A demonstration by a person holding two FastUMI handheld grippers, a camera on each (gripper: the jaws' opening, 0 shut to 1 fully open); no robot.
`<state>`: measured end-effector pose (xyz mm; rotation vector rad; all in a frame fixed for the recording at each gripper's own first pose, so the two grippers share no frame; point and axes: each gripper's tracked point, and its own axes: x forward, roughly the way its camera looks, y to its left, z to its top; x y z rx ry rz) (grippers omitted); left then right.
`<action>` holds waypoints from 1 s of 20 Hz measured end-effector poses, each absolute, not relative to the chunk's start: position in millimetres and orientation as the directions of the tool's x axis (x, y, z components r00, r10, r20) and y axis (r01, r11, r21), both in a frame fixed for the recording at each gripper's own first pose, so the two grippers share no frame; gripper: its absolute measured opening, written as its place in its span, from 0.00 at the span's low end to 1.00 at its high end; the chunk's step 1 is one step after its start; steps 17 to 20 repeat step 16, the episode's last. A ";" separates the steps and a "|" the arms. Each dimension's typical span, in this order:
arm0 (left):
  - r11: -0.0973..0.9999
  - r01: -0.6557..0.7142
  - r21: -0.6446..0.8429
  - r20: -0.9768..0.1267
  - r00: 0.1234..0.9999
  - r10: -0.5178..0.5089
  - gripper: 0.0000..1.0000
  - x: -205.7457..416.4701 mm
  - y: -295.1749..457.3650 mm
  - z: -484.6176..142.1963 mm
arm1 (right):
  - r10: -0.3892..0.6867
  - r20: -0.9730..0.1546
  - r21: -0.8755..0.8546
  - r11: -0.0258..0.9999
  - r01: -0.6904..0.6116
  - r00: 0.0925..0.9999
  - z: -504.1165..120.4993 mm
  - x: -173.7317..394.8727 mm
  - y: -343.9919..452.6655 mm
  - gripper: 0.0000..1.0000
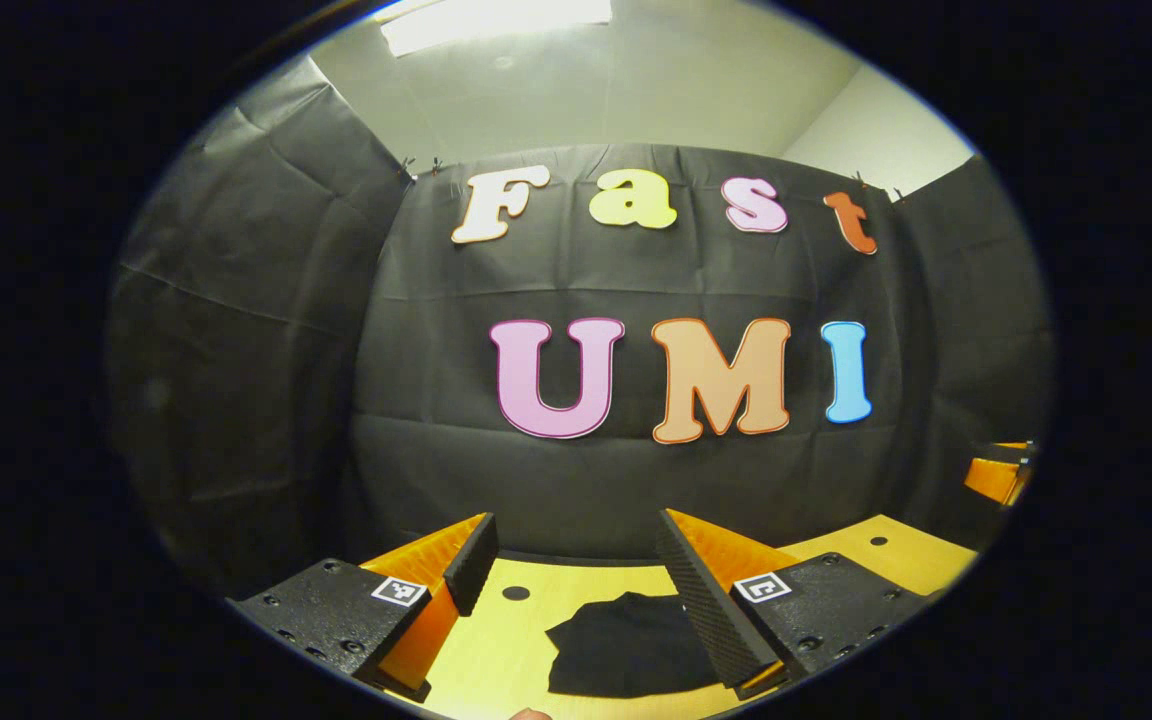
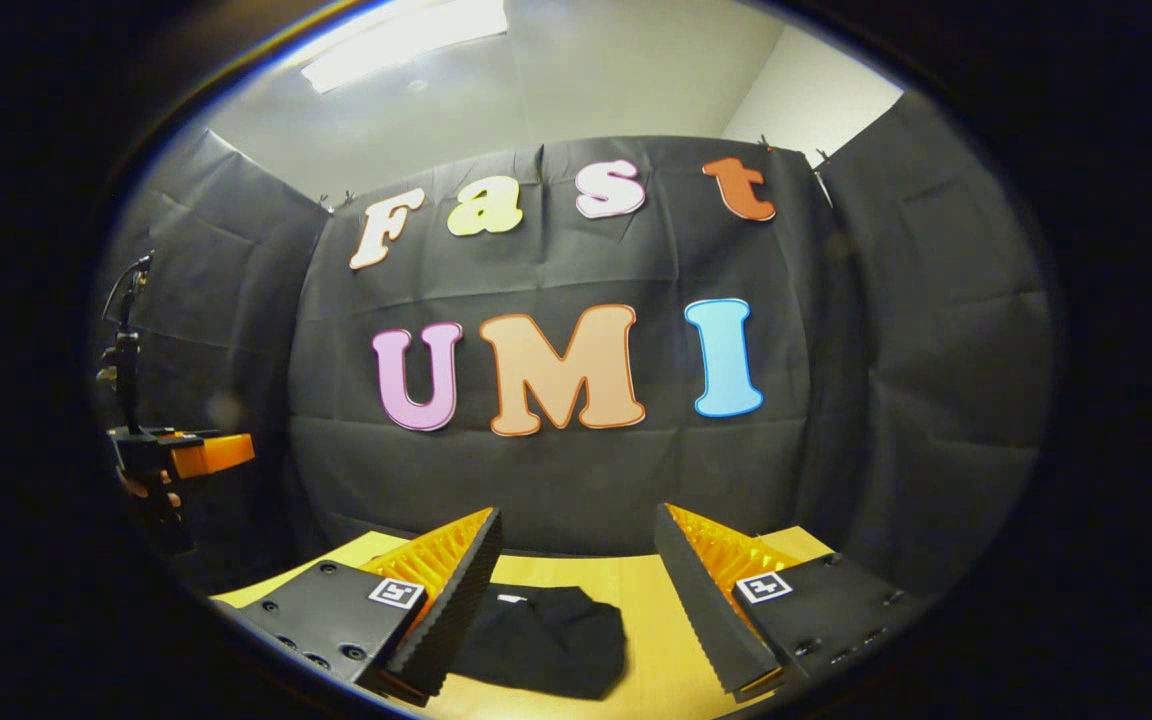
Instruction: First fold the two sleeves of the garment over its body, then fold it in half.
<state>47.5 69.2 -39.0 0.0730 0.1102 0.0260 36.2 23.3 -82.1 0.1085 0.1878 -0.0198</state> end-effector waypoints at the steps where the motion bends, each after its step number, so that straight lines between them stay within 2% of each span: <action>1: 0.996 -0.019 0.088 -0.102 0.994 0.028 0.98 29.2 71.7 -33.3 | -0.007 -0.182 0.115 0.993 0.028 0.983 -78.7 17.4 30.5 0.96; 2: 0.995 -0.015 0.096 -0.094 0.995 0.024 0.95 12.2 73.9 -28.6 | -0.010 -0.178 0.113 0.993 0.030 0.984 -75.5 0.6 35.6 0.97; 7: 0.994 0.022 0.110 -0.111 0.994 -0.010 0.99 -53.7 76.3 -23.5 | -0.011 -0.194 0.111 0.993 0.033 0.981 -77.1 -55.2 55.8 0.94; 8: 0.994 0.022 0.106 -0.122 0.992 -0.009 0.99 -58.8 78.5 -23.3 | -0.005 -0.201 0.118 0.993 0.030 0.980 -77.7 -60.4 58.3 0.97; 9: 0.995 0.022 0.102 -0.124 0.992 -0.009 0.99 -63.0 79.4 -21.4 | 0.007 -0.204 0.125 0.992 0.018 0.979 -75.9 -63.3 62.5 0.94; 10: 0.995 0.020 0.098 -0.118 0.993 -0.008 0.99 -65.9 80.2 -18.2 | 0.022 -0.205 0.131 0.991 0.005 0.979 -74.1 -65.5 66.0 0.97; 12: 0.995 0.021 0.099 -0.109 0.994 -0.010 0.95 -70.5 80.7 -11.3 | 0.025 -0.199 0.137 0.991 0.003 0.980 -70.2 -67.7 65.6 0.97; 14: 0.994 0.016 0.108 -0.089 0.996 -0.006 0.98 -71.4 84.6 -4.9 | 0.018 -0.185 0.130 0.991 0.006 0.983 -64.0 -68.5 65.3 0.94; 15: 0.994 0.014 0.111 -0.088 0.996 -0.004 0.98 -72.1 86.0 -4.3 | 0.017 -0.180 0.128 0.992 0.006 0.983 -63.5 -69.6 66.0 0.97; 16: 0.994 0.017 0.109 -0.089 0.996 -0.007 0.95 -73.6 87.1 -5.0 | 0.019 -0.179 0.127 0.992 0.004 0.984 -62.5 -70.7 67.4 0.97; 20: 0.994 0.017 0.109 -0.089 0.996 -0.007 0.95 -73.6 87.1 -5.0 | 0.019 -0.179 0.127 0.992 0.004 0.984 -62.5 -70.7 67.4 0.97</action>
